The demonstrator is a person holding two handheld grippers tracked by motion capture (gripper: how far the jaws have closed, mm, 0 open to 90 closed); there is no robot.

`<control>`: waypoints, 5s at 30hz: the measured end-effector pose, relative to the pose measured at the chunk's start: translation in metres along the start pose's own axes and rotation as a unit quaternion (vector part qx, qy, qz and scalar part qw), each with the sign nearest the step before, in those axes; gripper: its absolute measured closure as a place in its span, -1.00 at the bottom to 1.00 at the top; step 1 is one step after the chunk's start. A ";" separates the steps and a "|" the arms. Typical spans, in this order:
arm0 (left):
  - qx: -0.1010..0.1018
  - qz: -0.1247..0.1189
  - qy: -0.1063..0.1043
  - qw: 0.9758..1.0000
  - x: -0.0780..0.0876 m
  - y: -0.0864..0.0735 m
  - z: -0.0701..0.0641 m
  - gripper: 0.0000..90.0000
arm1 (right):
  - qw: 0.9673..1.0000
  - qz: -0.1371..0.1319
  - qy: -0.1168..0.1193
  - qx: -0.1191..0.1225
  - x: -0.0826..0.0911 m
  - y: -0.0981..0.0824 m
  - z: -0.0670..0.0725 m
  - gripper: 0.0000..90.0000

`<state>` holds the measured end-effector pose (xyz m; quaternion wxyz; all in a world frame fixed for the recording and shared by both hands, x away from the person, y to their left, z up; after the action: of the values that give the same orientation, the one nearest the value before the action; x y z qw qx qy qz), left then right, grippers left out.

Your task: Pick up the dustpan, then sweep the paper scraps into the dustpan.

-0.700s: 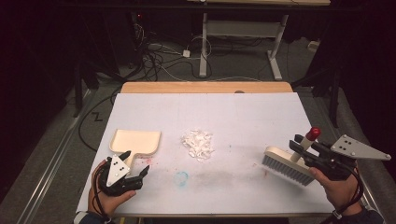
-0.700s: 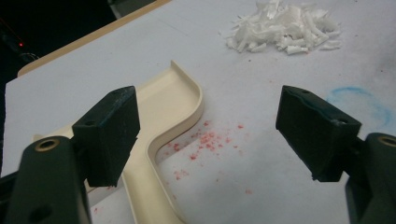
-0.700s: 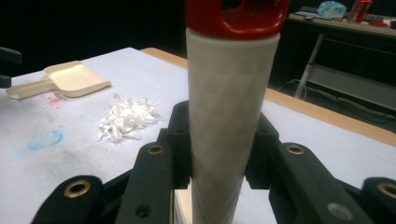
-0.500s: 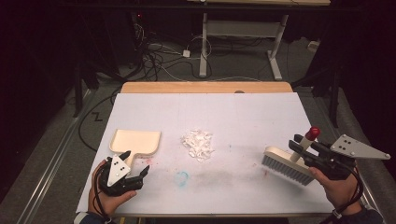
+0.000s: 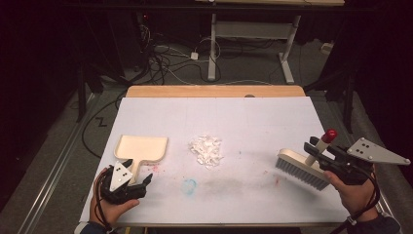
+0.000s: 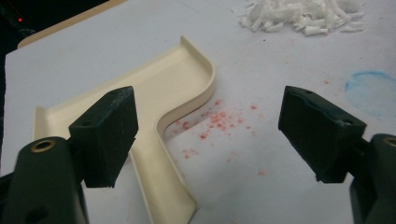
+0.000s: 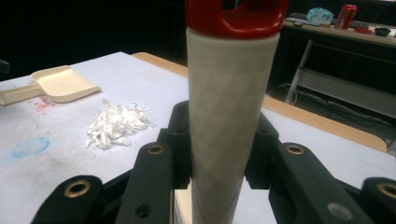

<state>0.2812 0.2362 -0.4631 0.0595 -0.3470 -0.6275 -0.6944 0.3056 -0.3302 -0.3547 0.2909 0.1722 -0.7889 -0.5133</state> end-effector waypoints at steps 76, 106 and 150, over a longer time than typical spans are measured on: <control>0.105 0.071 0.054 0.990 -0.026 -0.013 0.040 -0.62 | 1.000 0.013 -0.004 -0.010 -0.082 0.036 -0.015 0.56; 0.160 0.111 0.058 0.979 -0.046 -0.001 0.040 0.41 | 1.000 0.024 0.016 0.002 -0.077 0.037 -0.004 0.56; 0.013 0.233 -0.025 0.972 0.008 0.033 0.019 0.42 | 1.000 0.025 0.012 -0.014 -0.081 0.031 -0.009 0.56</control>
<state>0.2999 0.2495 -0.4317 0.2086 -0.4998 -0.5398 -0.6445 0.3744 -0.2777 -0.3461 0.3157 0.1547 -0.7820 -0.5146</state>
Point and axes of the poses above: each handheld gripper's, and its own axes: x roughly backward along the jaws, y roughly out of its top, z roughly to its left, the point moved 1 cm from there along -x, roughly forward along the jaws, and after that the axes turned 13 degrees about x, right-handed, at the moved point
